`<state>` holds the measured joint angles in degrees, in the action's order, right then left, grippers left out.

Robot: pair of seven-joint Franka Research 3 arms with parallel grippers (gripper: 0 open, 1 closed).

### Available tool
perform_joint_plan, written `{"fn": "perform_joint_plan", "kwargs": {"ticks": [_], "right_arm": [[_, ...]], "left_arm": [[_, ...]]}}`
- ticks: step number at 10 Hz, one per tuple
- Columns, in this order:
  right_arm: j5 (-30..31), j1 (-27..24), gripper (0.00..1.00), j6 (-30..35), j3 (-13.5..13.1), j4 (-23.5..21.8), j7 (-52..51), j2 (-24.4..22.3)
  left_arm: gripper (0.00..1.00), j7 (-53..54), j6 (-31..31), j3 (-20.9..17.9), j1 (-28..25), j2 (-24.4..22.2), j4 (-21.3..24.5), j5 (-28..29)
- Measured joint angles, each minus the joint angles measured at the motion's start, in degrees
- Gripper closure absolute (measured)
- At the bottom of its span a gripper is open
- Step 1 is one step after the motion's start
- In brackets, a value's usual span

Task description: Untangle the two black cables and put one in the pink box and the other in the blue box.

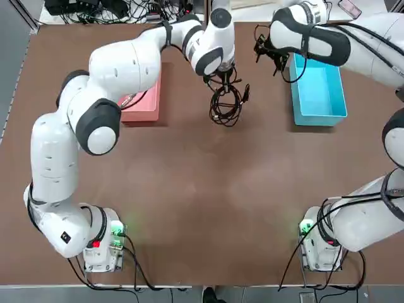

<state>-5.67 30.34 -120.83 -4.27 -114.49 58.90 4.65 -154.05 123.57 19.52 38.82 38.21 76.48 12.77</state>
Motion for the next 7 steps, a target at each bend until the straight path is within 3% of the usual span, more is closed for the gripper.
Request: {"fn": "perform_joint_plan", "kwargs": {"ticks": [2,7], "right_arm": [[0.00,1.62,0.01,0.02,0.00,-0.05,1.37,0.05],[-0.31,4.50,0.03,2.32,0.00,-0.22,2.99,0.07]], "left_arm": [[0.85,0.00,-2.09,1.67,0.18,-0.57,-1.37,-0.09],[0.85,0.00,-2.24,1.78,-1.51,-0.57,-3.22,-2.93]]}}
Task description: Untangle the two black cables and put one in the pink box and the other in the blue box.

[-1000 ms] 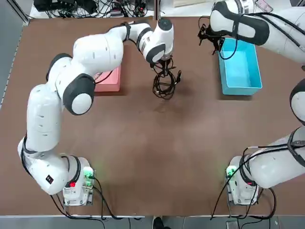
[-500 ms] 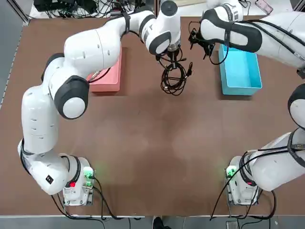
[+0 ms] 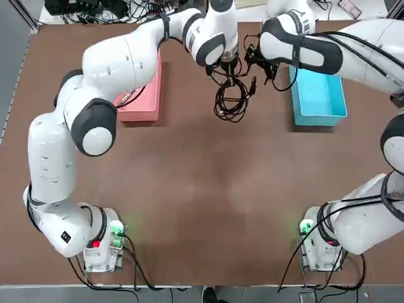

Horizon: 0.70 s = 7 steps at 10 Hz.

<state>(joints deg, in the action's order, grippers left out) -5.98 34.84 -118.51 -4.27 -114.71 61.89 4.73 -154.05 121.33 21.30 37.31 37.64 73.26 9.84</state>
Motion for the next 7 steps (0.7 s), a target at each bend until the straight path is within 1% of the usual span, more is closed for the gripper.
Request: {"fn": "perform_joint_plan", "kwargs": {"ticks": [3,5,7], "right_arm": [[-0.50,0.32,0.04,2.34,0.04,-0.01,0.09,0.01],[-0.95,0.87,0.04,2.48,0.08,-0.01,0.10,0.01],[-1.35,1.58,0.07,2.56,0.11,-0.01,0.12,0.01]], "left_arm": [[0.85,0.09,0.00,0.01,-1.73,-0.05,-1.46,-2.01],[0.85,0.09,0.00,0.06,-1.65,-0.05,-1.48,-2.09],[0.85,0.09,0.00,0.06,-1.59,-0.05,-1.48,-2.11]]}}
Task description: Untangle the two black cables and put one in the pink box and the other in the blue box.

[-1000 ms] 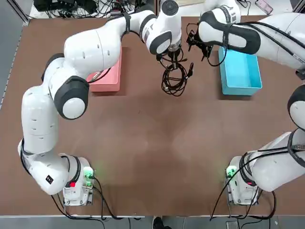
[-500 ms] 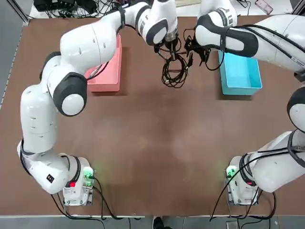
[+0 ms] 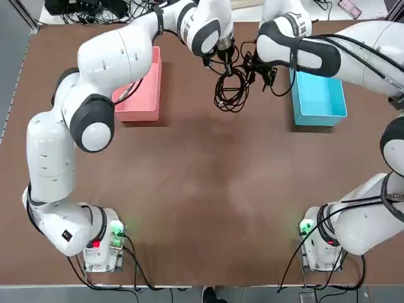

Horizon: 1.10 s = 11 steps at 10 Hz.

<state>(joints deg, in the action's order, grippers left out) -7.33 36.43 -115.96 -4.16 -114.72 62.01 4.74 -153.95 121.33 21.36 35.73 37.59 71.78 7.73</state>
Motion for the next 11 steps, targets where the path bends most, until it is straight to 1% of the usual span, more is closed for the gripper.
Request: {"fn": "perform_joint_plan", "kwargs": {"ticks": [1,2,3,4,6,7,9,11], "right_arm": [[-0.18,0.41,0.16,0.17,0.01,0.01,0.01,0.00],[-0.20,0.67,0.35,0.48,0.01,0.01,0.04,0.00],[-0.21,0.84,0.49,0.74,0.01,0.03,0.02,0.00],[-0.21,0.94,0.67,1.28,0.01,0.08,-0.02,-0.01],[-0.22,0.98,0.77,2.04,0.01,0.19,-0.10,-0.08],[-0.23,0.98,0.91,2.08,0.01,0.27,-0.10,-0.12],[-0.24,0.98,0.93,4.38,-0.02,1.60,-0.33,-0.17],[-0.23,0.36,0.93,9.21,-0.51,4.89,-1.65,-0.34]], "left_arm": [[0.85,0.00,0.00,0.02,0.00,0.00,0.00,0.00],[0.85,0.00,0.00,0.02,0.01,0.00,0.00,-0.01],[0.85,0.00,0.00,0.02,0.01,0.00,0.00,-0.01],[0.85,0.00,0.00,0.02,0.01,0.00,0.00,-0.01],[0.85,0.00,0.00,0.03,0.07,0.00,0.00,-0.01],[0.85,0.00,0.00,0.03,0.08,0.00,0.00,-0.01],[0.85,0.00,0.00,0.03,0.08,0.00,0.00,-0.01],[0.85,0.00,-0.23,-0.12,0.04,0.01,0.05,-0.02]]}}
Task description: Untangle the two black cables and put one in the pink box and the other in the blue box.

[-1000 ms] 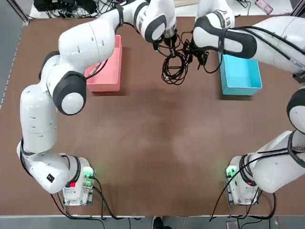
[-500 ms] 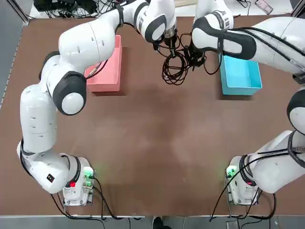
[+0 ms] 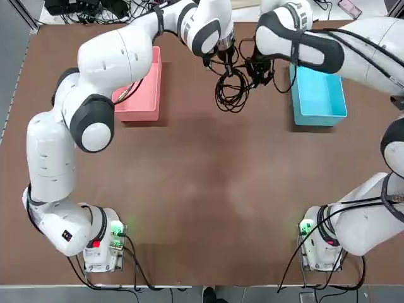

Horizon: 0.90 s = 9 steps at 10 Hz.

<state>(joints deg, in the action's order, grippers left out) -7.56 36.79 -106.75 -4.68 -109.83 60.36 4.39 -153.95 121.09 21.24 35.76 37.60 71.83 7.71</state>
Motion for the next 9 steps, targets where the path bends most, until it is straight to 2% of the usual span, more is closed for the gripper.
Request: {"fn": "perform_joint_plan", "kwargs": {"ticks": [3,5,9], "right_arm": [[0.00,-5.84,0.93,10.93,-0.61,7.26,-6.45,-0.45],[0.15,-11.39,0.93,16.39,-0.94,11.13,-12.70,-0.89],[8.16,-28.22,0.93,17.08,-1.41,12.54,-35.40,-0.86]], "left_arm": [[0.85,1.82,-0.57,-1.43,-0.29,0.99,0.78,0.00],[0.85,5.87,-0.59,-1.74,-2.65,2.62,0.93,0.00],[0.85,19.59,-8.41,-1.65,-10.33,2.71,1.13,0.01]]}}
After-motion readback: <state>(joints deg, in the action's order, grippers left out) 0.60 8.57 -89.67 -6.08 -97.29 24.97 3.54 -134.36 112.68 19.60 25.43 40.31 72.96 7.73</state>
